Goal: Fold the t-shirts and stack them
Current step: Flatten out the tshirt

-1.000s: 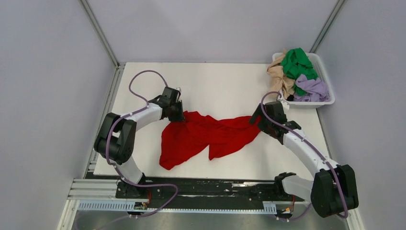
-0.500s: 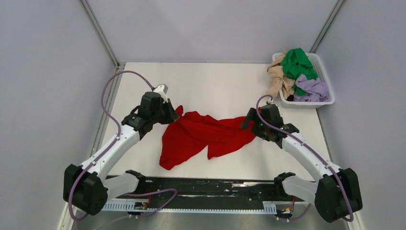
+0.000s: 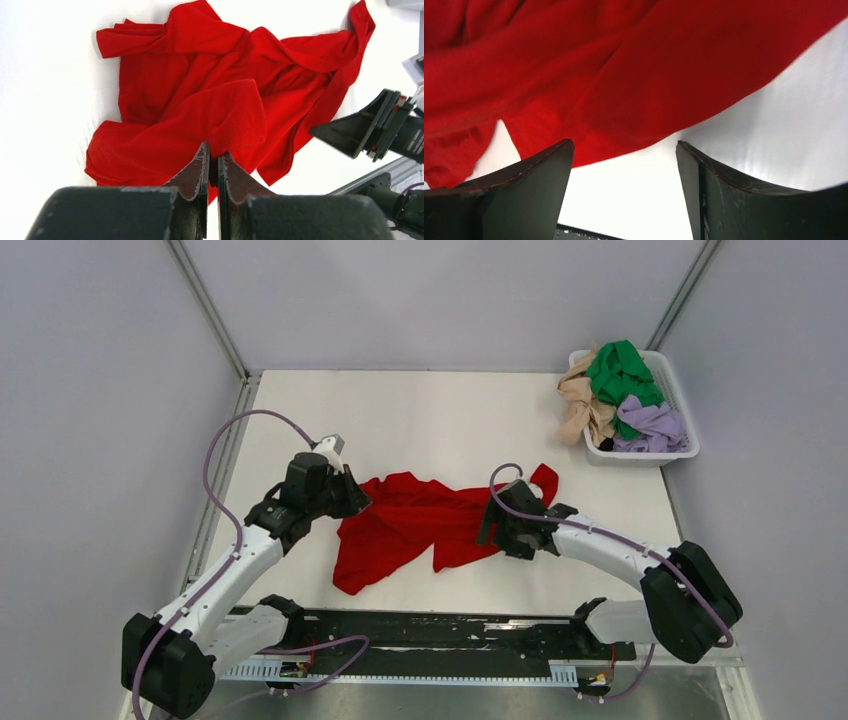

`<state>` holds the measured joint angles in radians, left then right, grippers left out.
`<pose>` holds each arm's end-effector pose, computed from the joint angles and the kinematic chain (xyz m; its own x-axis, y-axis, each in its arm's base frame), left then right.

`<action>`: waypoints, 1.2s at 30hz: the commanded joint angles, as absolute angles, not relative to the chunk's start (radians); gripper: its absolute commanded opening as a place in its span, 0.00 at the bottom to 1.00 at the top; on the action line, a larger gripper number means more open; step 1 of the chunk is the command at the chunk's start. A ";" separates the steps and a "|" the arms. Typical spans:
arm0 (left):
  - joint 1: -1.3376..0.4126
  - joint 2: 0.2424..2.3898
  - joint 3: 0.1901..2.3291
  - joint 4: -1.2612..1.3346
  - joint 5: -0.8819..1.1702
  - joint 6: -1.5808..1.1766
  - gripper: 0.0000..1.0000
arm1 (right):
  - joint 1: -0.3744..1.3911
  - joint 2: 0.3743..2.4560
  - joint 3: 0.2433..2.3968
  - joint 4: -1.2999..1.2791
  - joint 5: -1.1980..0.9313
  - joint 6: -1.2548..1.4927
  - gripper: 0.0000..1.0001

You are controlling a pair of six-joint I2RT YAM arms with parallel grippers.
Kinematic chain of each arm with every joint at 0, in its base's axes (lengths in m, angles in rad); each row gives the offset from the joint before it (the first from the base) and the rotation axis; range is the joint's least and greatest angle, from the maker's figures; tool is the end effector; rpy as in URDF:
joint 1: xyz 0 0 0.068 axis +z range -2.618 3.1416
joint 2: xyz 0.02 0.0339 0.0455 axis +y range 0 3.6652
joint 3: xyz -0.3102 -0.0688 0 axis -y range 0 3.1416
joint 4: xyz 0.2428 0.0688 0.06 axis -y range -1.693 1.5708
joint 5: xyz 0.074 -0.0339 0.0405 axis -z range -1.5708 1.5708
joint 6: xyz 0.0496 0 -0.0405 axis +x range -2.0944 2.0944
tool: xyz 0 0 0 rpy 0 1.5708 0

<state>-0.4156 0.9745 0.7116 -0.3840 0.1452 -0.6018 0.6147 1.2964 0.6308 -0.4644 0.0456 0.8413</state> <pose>0.1746 -0.0849 0.2908 -0.7405 -0.2855 -0.6084 0.1042 0.8455 -0.5236 0.1783 0.1231 0.1976 -0.9101 0.2691 -0.3151 0.1774 0.9402 0.2906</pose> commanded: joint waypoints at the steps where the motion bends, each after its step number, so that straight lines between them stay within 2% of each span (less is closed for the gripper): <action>1: -0.420 0.963 0.712 -0.349 0.134 -0.615 0.00 | 0.716 1.312 0.658 -0.456 0.062 0.908 0.79; 8: -0.419 0.966 0.708 -0.342 0.108 -0.604 0.00 | 0.942 1.342 0.740 -0.477 0.143 0.825 0.78; 12: -0.419 0.983 0.709 -0.336 0.103 -0.603 0.00 | 1.036 1.436 0.843 -0.496 0.176 0.773 0.76; 17: -0.419 0.995 0.705 -0.329 0.089 -0.604 0.00 | 1.155 1.571 0.953 -0.497 0.271 0.577 0.73; 24: -0.419 1.021 0.708 -0.338 0.059 -0.604 0.00 | 1.157 1.728 1.025 -0.476 0.323 0.441 0.72; 27: -0.419 1.024 0.706 -0.333 0.053 -0.606 0.00 | 1.150 1.756 1.013 -0.475 0.366 0.469 0.71; 36: -0.419 1.039 0.714 -0.329 0.047 -0.605 0.00 | 1.067 1.721 0.927 -0.480 0.441 0.668 0.58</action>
